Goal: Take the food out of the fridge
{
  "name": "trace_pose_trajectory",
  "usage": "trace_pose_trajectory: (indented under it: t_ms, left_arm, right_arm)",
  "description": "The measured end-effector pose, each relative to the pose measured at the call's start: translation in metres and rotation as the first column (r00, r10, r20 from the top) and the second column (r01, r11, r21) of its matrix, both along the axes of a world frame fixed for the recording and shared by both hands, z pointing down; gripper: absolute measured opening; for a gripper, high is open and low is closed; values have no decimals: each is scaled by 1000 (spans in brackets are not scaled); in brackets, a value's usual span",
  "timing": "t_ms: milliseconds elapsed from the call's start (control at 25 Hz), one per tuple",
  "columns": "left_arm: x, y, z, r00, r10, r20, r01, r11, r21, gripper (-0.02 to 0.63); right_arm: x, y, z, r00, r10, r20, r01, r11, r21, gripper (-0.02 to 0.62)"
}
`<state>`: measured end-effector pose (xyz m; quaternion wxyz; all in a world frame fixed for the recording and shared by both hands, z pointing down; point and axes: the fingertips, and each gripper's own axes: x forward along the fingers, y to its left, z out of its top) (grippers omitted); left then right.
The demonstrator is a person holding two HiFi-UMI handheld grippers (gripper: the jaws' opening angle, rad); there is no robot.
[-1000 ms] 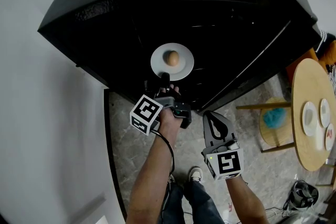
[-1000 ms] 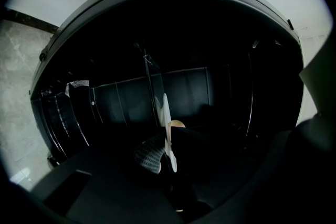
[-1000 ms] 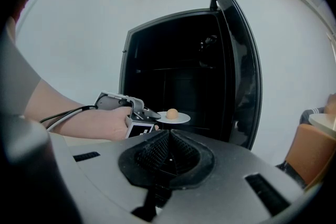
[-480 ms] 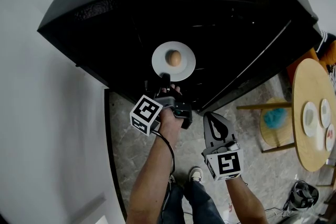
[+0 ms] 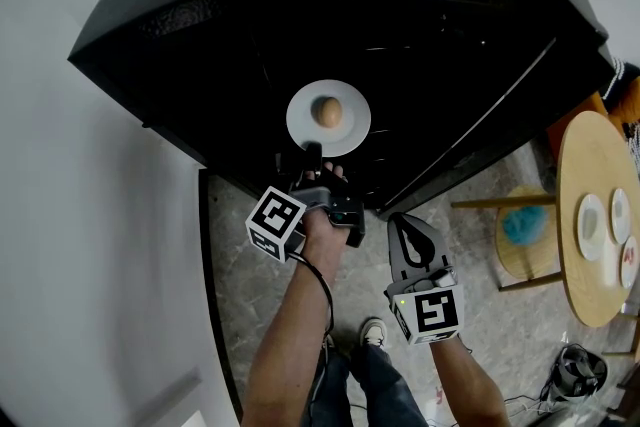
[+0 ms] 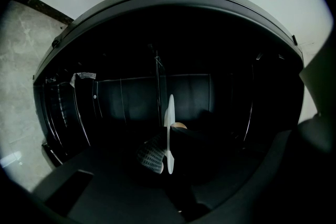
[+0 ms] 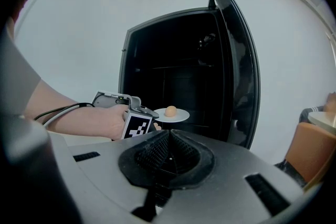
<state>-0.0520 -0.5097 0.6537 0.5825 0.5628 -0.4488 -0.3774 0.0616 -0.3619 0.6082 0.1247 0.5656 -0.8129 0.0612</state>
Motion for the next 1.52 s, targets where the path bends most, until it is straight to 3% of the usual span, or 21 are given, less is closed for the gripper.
trace_pose_trajectory:
  t_ms: [1000,1520]
  left_arm:
    - [-1,21,-16,1000,-4,4,3,998,56,23]
    - [-8,47,-36,999,-15,-46,19,995,93,23]
  right_arm:
    - [-4,2,-7,1000,-5,3,5,1000,15,21]
    - [-3,9,-12,1000,-4,7,4,1000,20,21]
